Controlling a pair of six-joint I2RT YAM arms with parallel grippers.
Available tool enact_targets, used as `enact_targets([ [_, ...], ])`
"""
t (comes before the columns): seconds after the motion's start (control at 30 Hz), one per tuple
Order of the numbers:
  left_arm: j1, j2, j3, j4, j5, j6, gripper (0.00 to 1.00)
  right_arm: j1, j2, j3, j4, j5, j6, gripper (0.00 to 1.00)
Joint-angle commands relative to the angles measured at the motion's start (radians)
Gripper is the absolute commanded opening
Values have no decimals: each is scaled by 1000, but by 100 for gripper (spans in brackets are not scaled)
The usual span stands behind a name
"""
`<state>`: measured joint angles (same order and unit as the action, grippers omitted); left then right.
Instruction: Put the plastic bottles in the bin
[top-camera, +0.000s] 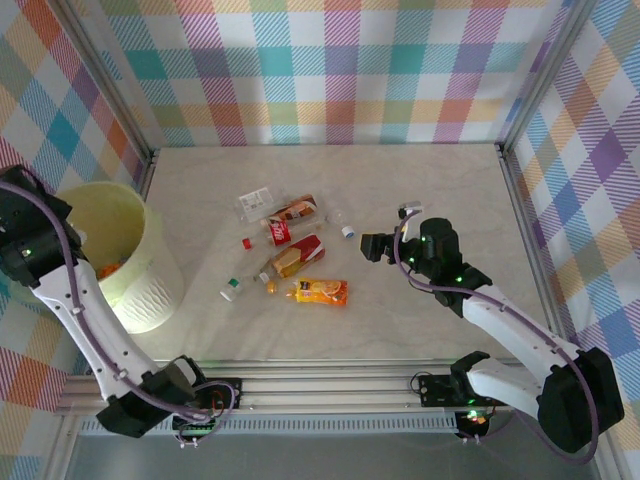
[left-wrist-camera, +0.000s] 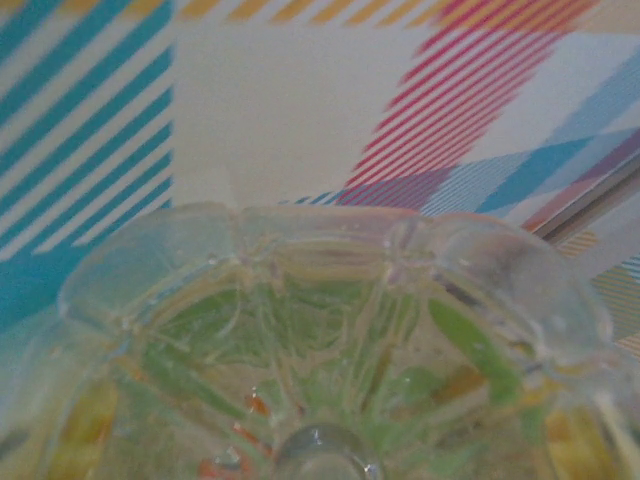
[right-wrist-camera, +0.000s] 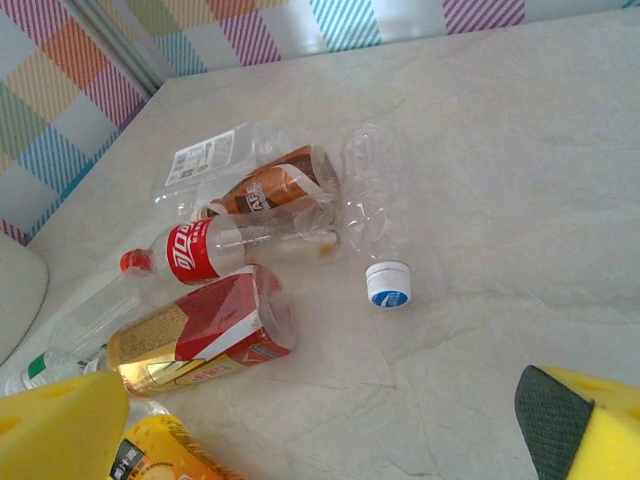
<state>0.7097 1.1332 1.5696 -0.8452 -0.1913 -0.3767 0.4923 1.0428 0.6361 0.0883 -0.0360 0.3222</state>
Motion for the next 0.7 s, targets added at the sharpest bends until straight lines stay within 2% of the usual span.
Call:
enact_targets([
  [0.0,122,14,-64,86,313,-140,57,8,-24,23,11,16,3,100],
  [0.1,164,35,-101,119,411,-199,57,8,-27,18,9,16,1,100],
  [0.2,164,47,-117,135,441,-235,60,8,-28,16,11,17,-1,100],
  [0.43,165,58,-146,181,366,-299,63,8,-24,16,-1,26,25,100],
  [0.67,147,6,-159,211,324,-320,83,8,-34,16,-13,28,35,100],
])
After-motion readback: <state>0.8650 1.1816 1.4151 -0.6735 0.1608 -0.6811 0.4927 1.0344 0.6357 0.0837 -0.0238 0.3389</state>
